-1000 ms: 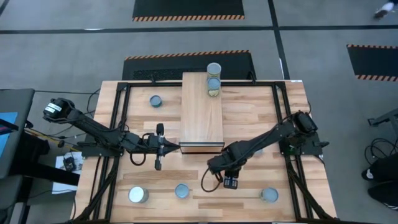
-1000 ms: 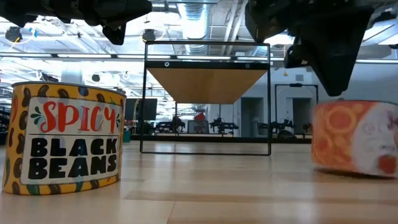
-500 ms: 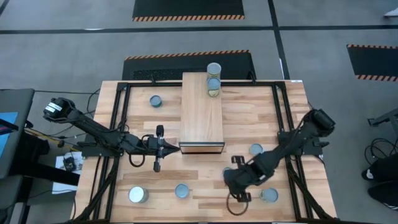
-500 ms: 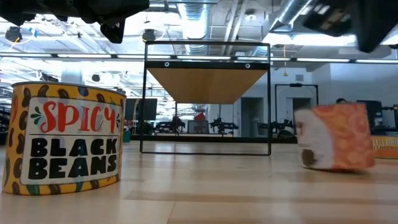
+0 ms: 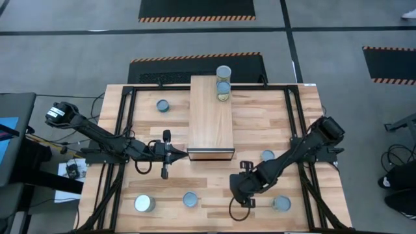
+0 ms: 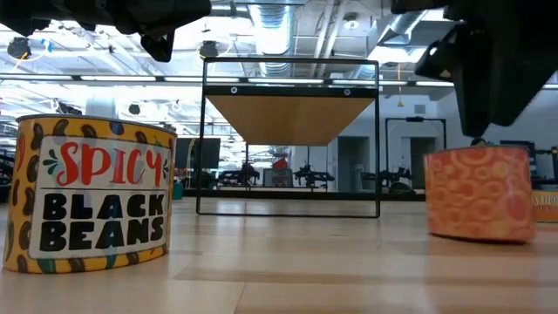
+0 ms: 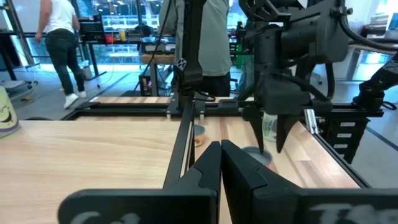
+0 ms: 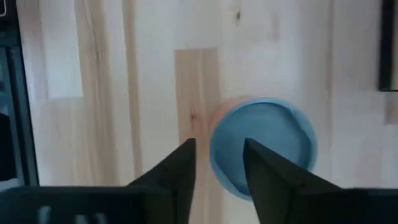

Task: Pick and place cans onto a shelf
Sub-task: Put the canned tomato sauce on the shelf

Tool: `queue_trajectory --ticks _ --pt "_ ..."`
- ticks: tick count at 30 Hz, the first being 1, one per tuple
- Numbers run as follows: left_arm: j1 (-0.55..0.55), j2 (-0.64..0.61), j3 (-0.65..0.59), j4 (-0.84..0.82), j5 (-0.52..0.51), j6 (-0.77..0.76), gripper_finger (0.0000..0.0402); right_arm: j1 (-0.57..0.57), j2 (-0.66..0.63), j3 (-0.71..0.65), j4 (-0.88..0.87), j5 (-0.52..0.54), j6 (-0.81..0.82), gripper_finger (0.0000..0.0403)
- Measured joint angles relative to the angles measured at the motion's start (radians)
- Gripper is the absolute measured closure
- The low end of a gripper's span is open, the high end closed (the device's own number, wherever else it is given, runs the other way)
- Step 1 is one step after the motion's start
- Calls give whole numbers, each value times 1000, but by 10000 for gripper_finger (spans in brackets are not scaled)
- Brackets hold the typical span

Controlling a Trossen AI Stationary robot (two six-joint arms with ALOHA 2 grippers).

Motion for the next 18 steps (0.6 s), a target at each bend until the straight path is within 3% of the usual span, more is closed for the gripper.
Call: queue_trajectory --ticks 6,18 --pt "0 0 0 -2 0 0 401 -2 1 0 3 1 46 210" --pt "0 0 0 -8 -1 1 401 14 36 1 29 7 -64 247"
